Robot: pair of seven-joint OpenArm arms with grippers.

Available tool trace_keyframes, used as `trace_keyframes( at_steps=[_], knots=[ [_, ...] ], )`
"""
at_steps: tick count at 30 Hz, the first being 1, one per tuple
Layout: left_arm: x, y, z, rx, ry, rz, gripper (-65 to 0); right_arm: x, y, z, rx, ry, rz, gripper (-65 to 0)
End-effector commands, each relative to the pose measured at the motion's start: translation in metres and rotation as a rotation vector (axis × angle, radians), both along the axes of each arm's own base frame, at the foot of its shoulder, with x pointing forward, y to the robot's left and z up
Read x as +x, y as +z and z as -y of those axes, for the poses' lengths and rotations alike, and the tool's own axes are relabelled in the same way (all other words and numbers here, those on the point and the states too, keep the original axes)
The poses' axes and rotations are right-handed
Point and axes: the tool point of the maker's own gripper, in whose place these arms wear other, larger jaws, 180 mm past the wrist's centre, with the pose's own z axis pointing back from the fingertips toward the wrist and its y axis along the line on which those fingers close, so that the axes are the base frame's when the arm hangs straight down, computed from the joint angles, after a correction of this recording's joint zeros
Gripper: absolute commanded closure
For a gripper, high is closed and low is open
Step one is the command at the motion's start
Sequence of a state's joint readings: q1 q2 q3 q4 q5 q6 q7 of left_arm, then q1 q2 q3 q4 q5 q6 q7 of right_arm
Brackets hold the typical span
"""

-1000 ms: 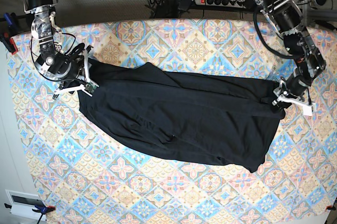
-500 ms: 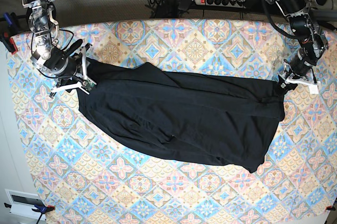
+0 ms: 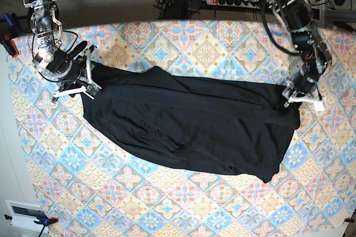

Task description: Layout the t-shirt on the table in an organized manner, then fold the t-shirt properly

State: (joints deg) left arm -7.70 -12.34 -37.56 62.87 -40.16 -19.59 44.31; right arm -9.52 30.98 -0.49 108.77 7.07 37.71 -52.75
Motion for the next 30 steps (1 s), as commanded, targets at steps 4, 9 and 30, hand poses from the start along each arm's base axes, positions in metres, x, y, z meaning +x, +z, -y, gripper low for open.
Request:
trace_keyframes(
  at_steps=[4, 9, 30],
  knots=[
    [0.012, 0.001, 0.011, 0.037, -0.047, -0.034, -13.1, 0.009, 0.018, -0.003, 0.0, 0.021, 0.06, -19.0],
    [0.015, 0.004, 0.01, 0.034, -0.045, -0.027, 0.0, 0.002, 0.014, -0.002, -0.001, 0.019, 0.042, -19.0],
    [0.0, 0.012, -0.03, 0.067, -0.028, -0.076, -6.0, 0.003, 0.014, -0.003, -0.002, 0.021, 0.043, -19.3]
  ],
)
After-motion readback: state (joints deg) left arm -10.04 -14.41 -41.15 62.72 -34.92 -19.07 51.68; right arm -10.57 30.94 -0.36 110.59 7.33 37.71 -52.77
